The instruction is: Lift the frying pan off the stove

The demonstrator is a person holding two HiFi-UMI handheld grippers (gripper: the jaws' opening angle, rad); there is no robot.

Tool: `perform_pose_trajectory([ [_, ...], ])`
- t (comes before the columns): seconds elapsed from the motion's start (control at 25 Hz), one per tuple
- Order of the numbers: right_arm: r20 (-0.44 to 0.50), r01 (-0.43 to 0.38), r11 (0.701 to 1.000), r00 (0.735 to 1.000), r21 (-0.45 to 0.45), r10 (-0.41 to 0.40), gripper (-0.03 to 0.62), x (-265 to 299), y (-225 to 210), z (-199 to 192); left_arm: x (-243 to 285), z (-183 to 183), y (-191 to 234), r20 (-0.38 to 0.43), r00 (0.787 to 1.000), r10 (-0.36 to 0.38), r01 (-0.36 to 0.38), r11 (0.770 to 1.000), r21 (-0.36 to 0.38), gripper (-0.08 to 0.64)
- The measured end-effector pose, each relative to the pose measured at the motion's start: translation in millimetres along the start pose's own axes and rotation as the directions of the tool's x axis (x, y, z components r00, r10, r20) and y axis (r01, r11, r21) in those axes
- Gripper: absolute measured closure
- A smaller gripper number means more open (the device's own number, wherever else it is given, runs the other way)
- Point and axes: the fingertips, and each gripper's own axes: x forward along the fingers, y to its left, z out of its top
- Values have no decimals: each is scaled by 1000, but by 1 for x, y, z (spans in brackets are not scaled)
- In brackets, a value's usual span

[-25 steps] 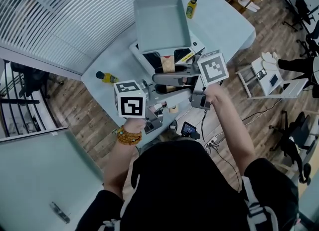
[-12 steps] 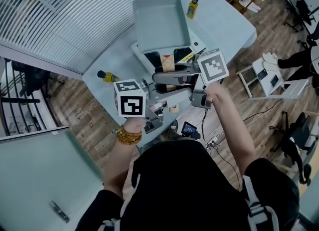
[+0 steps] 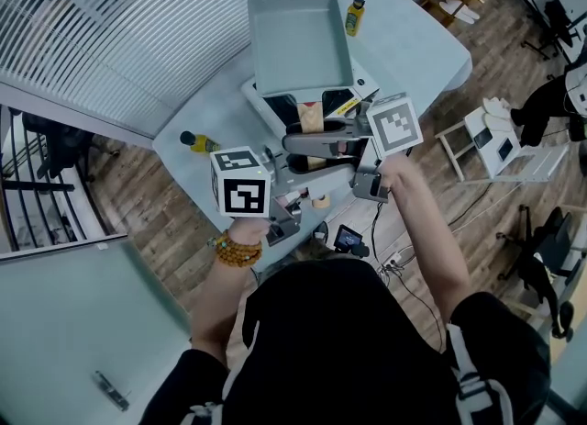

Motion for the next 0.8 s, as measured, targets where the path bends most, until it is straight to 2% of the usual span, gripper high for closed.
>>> perform_pose_trajectory([
  [0.4,6,3,1000,1000,19,-3,373,-1,-2,-1,1,0,0,-1,1000,0,0,1000,0,367],
  [0.8,8,-8,1000,1000,-17,8,373,0,3,2,1,1,-3,-8,1000,-1,1,1000,12,365],
])
